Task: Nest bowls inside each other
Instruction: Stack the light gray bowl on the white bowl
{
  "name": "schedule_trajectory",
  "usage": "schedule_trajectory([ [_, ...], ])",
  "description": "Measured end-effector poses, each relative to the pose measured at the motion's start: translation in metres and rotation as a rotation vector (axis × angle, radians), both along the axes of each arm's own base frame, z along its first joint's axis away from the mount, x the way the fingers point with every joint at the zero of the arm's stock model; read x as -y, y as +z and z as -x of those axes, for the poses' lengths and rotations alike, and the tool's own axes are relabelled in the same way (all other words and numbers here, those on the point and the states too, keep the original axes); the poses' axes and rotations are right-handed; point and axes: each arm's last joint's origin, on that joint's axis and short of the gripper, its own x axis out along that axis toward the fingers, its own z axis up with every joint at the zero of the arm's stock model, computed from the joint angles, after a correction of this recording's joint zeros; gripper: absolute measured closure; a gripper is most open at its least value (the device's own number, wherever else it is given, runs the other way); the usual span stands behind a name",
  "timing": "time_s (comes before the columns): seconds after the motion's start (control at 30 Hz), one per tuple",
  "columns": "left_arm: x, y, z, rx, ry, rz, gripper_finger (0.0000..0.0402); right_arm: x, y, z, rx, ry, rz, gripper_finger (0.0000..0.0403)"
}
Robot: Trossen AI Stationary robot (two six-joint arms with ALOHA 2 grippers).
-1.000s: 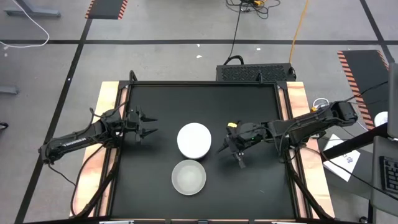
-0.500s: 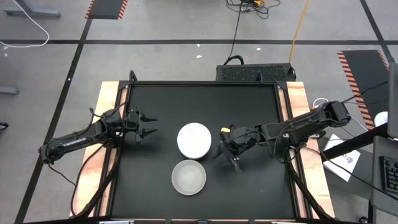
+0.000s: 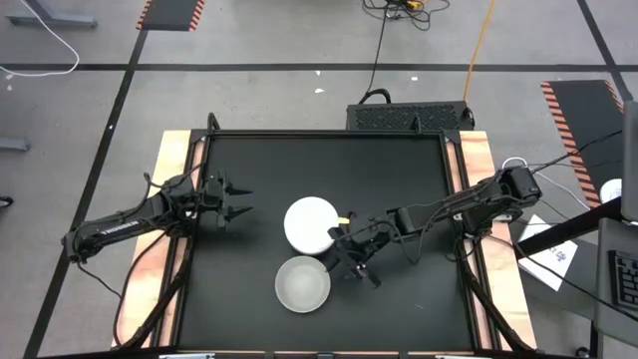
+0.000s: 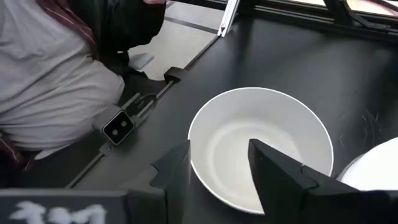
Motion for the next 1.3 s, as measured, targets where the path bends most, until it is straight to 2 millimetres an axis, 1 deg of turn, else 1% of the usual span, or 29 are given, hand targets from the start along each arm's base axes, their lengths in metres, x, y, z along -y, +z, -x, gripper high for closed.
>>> schedule_trajectory([
  [0.17,0.0,0.0,0.0,0.0,-0.001,-0.005,0.0163,-0.001,-0.001,-0.009,-0.018,-0.014,-0.004,0.0208],
  [0.27,0.0,0.0,0.0,0.0,-0.001,-0.003,0.0163,-0.002,0.0,-0.013,-0.002,-0.01,-0.002,0.0195],
  [0.4,0.0,0.0,0.0,-0.001,-0.001,-0.003,0.0163,-0.003,0.004,-0.011,0.058,0.038,0.058,0.0191],
  [0.53,0.0,0.0,0.0,-0.001,0.0,-0.003,0.0163,-0.007,0.005,-0.009,0.07,0.066,0.079,0.0192],
  [0.67,0.0,0.0,0.0,-0.001,0.0,-0.002,0.0163,-0.009,0.0,-0.008,0.033,0.062,0.078,0.0187],
  [0.9,0.0,0.0,0.0,-0.002,-0.002,-0.02,0.0163,-0.005,-0.008,-0.007,-0.046,0.022,0.103,0.0175],
  [1.0,0.0,0.0,0.0,-0.002,-0.002,-0.021,0.0163,-0.009,-0.011,-0.012,-0.057,0.031,0.104,0.017],
  [1.1,0.0,0.0,0.0,-0.002,0.0,-0.021,0.0163,-0.015,-0.017,-0.024,-0.072,0.05,0.11,0.0165],
  [1.3,0.0,0.0,0.0,-0.002,0.005,-0.012,0.0163,-0.026,-0.034,-0.045,-0.221,0.099,0.186,0.0156],
])
